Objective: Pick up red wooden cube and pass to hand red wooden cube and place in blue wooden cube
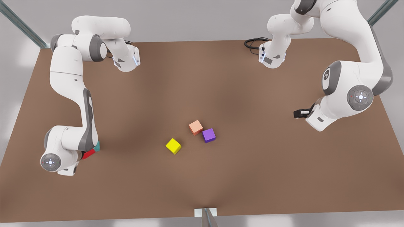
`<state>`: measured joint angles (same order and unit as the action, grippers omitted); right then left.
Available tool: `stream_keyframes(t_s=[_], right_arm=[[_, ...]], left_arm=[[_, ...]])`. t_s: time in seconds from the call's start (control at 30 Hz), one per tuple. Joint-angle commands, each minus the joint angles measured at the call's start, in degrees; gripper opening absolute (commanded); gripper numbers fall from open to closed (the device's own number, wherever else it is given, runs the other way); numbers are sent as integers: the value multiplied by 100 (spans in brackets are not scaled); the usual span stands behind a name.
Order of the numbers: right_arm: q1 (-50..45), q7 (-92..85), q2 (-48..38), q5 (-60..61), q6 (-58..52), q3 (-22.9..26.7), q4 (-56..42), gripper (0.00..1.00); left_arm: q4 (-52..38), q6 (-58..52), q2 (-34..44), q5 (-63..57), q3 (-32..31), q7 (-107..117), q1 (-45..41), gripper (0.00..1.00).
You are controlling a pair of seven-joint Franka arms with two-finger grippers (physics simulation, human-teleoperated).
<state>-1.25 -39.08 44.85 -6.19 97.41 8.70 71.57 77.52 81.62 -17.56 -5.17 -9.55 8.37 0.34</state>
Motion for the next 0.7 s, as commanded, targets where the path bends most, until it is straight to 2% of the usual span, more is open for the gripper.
stream_keyframes(t_s=[0.0, 0.13, 0.6, 0.63, 0.67], right_arm=[[2, 76, -56, -32, 164, 0, 102, 61], [19, 76, -398, -49, 647, 0, 770, 61], [98, 129, -433, -23, 1131, 62, 1394, 63], [98, 129, -460, -14, 1131, 62, 1473, 66], [107, 129, -486, -14, 1139, 62, 1518, 78]], left_arm=[[0, -41, 7, 7, -3, -1303, -8, 100], [9, -41, 7, 7, -3, -1303, -25, 100], [17, -199, -2, -2, -12, -1285, -52, 100], [26, -208, -2, 7, -12, -1285, -52, 100], [26, -208, -2, 7, -12, -1285, -43, 100]])
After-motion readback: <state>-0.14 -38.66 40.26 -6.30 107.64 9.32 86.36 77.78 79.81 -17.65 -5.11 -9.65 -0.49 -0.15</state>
